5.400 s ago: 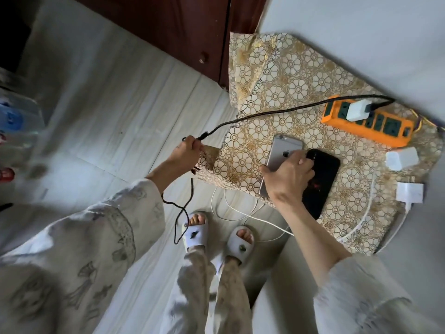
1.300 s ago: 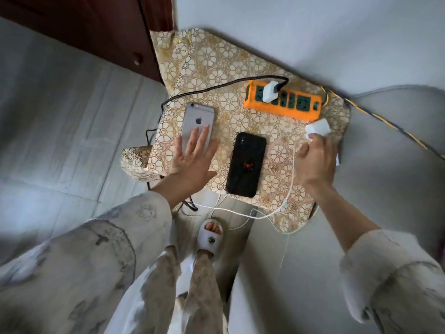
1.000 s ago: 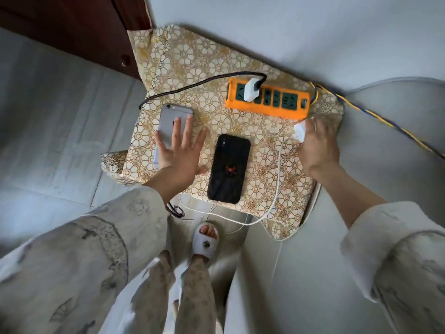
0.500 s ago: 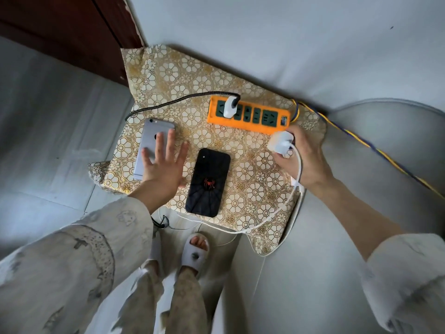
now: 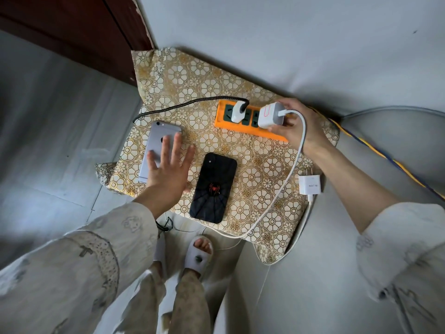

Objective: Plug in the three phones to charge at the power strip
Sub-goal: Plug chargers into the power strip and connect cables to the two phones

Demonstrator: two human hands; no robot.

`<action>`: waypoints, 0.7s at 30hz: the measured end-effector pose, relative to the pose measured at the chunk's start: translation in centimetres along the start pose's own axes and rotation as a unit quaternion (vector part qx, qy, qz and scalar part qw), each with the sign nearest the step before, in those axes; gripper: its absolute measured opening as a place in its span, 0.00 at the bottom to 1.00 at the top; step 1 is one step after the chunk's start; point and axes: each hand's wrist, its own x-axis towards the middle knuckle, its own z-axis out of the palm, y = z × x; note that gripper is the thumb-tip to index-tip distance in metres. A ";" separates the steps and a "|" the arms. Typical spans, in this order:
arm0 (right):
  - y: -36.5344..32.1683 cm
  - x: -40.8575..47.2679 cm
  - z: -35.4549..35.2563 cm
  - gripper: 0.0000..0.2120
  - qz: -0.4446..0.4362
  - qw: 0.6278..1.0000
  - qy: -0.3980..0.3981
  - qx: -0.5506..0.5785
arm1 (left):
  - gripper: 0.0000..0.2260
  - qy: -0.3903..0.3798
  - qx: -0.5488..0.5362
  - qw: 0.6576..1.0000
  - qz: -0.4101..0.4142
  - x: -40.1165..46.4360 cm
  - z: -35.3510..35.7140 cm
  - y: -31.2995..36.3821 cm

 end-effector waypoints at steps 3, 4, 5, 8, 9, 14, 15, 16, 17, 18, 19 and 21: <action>-0.2 0.4 0.1 0.27 0.003 1.000 -0.008 0.007 | 0.46 0.002 -0.005 1.000 0.002 0.0 0.0 0.0; -0.3 0.4 0.1 0.27 -0.001 1.000 -0.012 0.005 | 0.46 0.003 -0.005 1.000 0.003 -0.1 0.0 -0.1; -0.5 0.5 0.1 0.27 -0.007 1.000 -0.014 -0.002 | 0.46 0.003 -0.006 1.000 0.004 -0.1 0.0 -0.1; -0.8 0.8 0.0 0.27 -0.034 0.998 -0.016 -0.058 | 0.45 0.005 -0.007 1.000 0.001 -0.1 0.0 -0.1; -0.8 0.8 -0.1 0.26 -0.045 0.995 -0.014 -0.086 | 0.45 0.007 -0.005 1.000 0.001 0.0 0.1 -0.1; -1.2 0.4 -0.6 0.24 -0.079 0.987 -0.011 -0.143 | 0.47 0.013 -0.006 1.000 0.002 0.0 0.4 -0.2; -1.3 0.3 -0.5 0.25 -0.080 0.986 -0.012 -0.149 | 0.47 0.014 -0.006 1.000 0.001 0.0 0.4 -0.2; -1.5 0.4 -0.4 0.25 -0.079 0.984 -0.014 -0.159 | 0.47 0.015 -0.005 1.000 0.000 0.0 0.4 -0.3; -1.6 0.5 -0.2 0.24 -0.078 0.981 -0.016 -0.175 | 0.47 0.015 -0.005 1.000 -0.002 0.0 0.4 -0.3; -1.8 0.7 0.0 0.23 -0.081 0.977 -0.018 -0.196 | 0.47 0.015 -0.006 1.000 -0.003 0.0 0.3 -0.3; -2.0 1.0 0.2 0.22 -0.087 0.972 -0.019 -0.216 | 0.47 0.015 -0.007 1.000 -0.003 0.0 0.3 -0.3; -2.3 1.3 0.7 0.22 -0.110 0.963 -0.020 -0.244 | 0.47 0.015 -0.003 1.000 -0.002 -0.1 0.2 -0.3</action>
